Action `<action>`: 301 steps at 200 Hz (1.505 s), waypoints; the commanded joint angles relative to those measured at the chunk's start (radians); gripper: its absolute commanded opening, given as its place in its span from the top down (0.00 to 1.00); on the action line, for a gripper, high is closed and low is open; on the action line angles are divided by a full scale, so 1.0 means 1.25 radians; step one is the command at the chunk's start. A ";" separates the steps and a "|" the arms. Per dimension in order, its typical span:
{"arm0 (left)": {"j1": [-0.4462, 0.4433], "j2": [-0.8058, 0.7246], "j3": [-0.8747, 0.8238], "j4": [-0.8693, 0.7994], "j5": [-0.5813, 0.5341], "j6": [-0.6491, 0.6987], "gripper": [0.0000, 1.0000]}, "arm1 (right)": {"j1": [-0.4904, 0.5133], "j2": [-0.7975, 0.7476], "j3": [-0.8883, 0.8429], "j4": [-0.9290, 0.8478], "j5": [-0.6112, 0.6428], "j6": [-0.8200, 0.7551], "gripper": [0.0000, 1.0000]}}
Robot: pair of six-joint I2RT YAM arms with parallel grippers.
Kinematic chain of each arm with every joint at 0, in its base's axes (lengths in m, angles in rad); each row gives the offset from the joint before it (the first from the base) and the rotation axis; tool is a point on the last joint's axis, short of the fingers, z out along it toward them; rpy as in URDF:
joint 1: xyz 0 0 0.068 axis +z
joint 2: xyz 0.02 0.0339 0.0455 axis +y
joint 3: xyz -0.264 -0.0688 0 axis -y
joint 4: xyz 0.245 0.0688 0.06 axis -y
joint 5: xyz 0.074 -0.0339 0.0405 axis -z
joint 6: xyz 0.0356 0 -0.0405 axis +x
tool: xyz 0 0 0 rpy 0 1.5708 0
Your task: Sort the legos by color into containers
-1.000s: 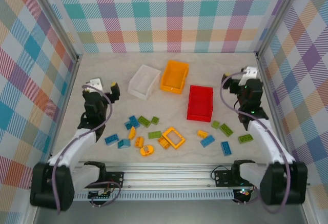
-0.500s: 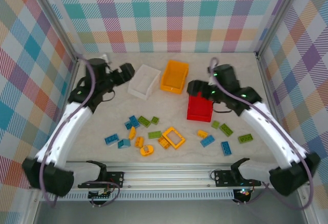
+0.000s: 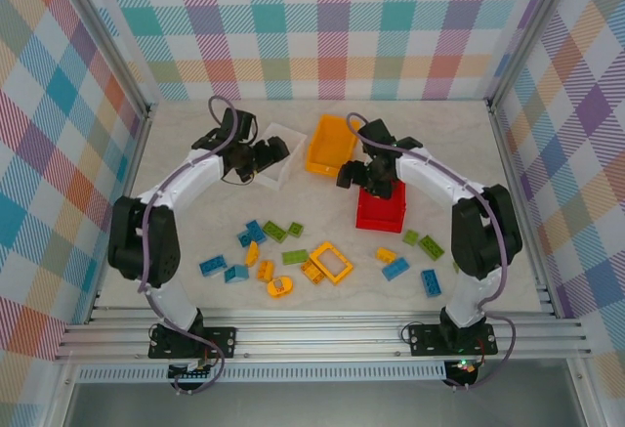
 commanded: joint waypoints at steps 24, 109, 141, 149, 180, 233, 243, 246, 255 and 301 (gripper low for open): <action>-0.001 0.140 0.121 0.052 0.047 -0.017 0.09 | -0.062 0.095 0.138 0.047 -0.073 -0.005 0.08; 0.000 0.332 0.356 0.031 0.066 -0.017 0.08 | -0.128 0.340 0.494 -0.070 -0.085 -0.035 0.14; 0.001 0.407 0.460 0.019 0.087 -0.028 0.09 | -0.138 0.447 0.692 -0.170 -0.074 -0.078 0.23; 0.001 0.428 0.486 0.019 0.097 -0.033 0.10 | -0.139 0.471 0.733 -0.195 -0.073 -0.086 0.27; 0.001 0.490 0.572 0.006 0.125 -0.042 0.15 | -0.139 0.506 0.774 -0.223 -0.083 -0.090 0.39; 0.001 0.430 0.504 0.064 0.091 -0.052 0.17 | -0.117 0.516 0.767 -0.263 -0.038 -0.090 0.38; 0.001 0.412 0.481 0.079 0.081 -0.053 0.18 | -0.111 0.514 0.769 -0.286 -0.007 -0.083 0.38; 0.001 0.408 0.476 0.082 0.078 -0.053 0.18 | -0.111 0.513 0.768 -0.289 -0.001 -0.082 0.38; 0.001 0.397 0.462 0.090 0.071 -0.053 0.19 | -0.107 0.498 0.753 -0.290 0.025 -0.076 0.37; -0.002 0.354 0.402 0.117 0.053 -0.056 0.19 | -0.102 0.329 0.569 -0.167 0.069 -0.082 0.29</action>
